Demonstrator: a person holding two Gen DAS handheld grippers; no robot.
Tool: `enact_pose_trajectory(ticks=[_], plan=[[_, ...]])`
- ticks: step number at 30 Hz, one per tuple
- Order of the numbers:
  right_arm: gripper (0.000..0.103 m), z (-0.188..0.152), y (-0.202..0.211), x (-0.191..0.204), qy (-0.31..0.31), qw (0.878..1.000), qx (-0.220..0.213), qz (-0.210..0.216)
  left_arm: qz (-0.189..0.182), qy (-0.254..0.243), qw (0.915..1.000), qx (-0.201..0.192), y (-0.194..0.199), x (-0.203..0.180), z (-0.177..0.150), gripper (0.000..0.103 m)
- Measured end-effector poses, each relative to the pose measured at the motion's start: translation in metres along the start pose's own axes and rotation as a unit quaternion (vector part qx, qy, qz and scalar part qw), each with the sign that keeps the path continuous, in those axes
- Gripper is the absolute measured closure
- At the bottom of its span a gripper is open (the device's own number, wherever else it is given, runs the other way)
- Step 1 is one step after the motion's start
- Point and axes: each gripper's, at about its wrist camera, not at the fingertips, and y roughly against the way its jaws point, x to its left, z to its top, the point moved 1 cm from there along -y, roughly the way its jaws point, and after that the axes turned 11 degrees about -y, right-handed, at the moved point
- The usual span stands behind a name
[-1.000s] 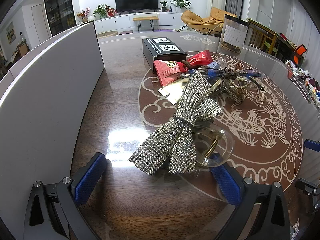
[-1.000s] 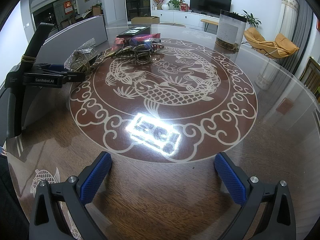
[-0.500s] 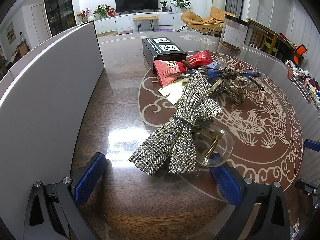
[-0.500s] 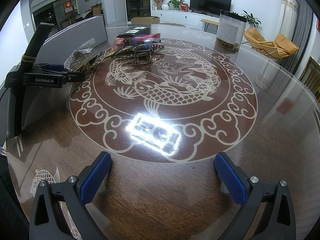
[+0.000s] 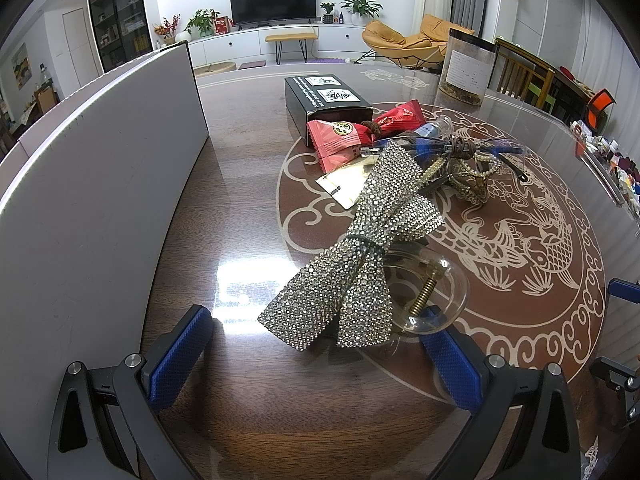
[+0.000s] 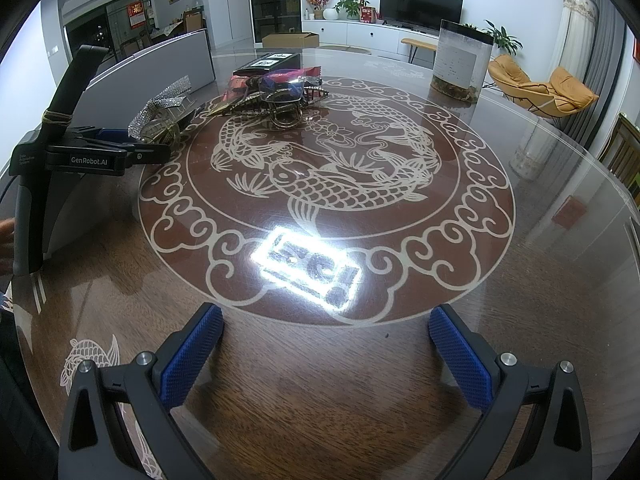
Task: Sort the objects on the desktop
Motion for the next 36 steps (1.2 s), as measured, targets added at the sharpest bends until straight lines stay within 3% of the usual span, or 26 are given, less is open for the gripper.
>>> enact_pose_trajectory(ticks=[9, 13, 17, 19, 22, 24, 28, 33, 34, 35, 36], plan=[[0.0, 0.0, 0.0, 0.0, 0.0, 1.0, 0.0, 0.0, 0.0, 0.0, 1.0, 0.0, 0.0, 0.0, 0.0, 0.0], [0.0, 0.0, 0.0, 0.0, 0.0, 1.0, 0.0, 0.0, -0.016, -0.003, 0.9982, 0.058, -0.004, 0.004, 0.012, 0.0], [0.0, 0.0, 0.0, 0.0, 0.0, 1.0, 0.0, 0.0, -0.06, 0.007, 0.9981, 0.011, 0.01, 0.007, 0.016, 0.0], [0.0, 0.0, 0.0, 0.0, 0.0, 1.0, 0.0, 0.0, -0.067, 0.008, 0.9974, 0.023, 0.002, 0.009, 0.016, 0.0], [0.0, 0.0, 0.0, 0.0, 0.0, 1.0, 0.0, 0.0, -0.062, 0.008, 0.997, 0.045, -0.016, 0.014, 0.011, 0.0], [0.0, 0.0, 0.0, 0.0, 0.0, 1.0, 0.0, 0.0, -0.052, 0.005, 0.998, 0.035, -0.018, 0.014, 0.007, 0.0], [0.0, 0.0, 0.0, 0.0, 0.0, 1.0, 0.0, 0.0, -0.012, -0.011, 0.9989, 0.045, -0.025, 0.002, 0.005, 0.0], [0.0, 0.0, 0.0, 0.0, 0.0, 1.0, 0.0, 0.0, -0.017, -0.018, 0.9984, 0.05, -0.024, -0.005, 0.006, 0.0], [0.0, 0.0, 0.0, 0.0, 0.0, 1.0, 0.0, 0.0, -0.014, -0.017, 0.999, 0.04, -0.02, -0.006, 0.008, 0.015], [0.0, 0.0, 0.0, 0.0, 0.0, 1.0, 0.0, 0.0, -0.007, -0.01, 0.9995, 0.03, -0.016, -0.005, 0.009, 0.037], [0.0, 0.0, 0.0, 0.0, 0.0, 1.0, 0.0, 0.0, -0.005, 0.0, 0.9996, 0.029, -0.014, -0.003, 0.014, 0.04]])
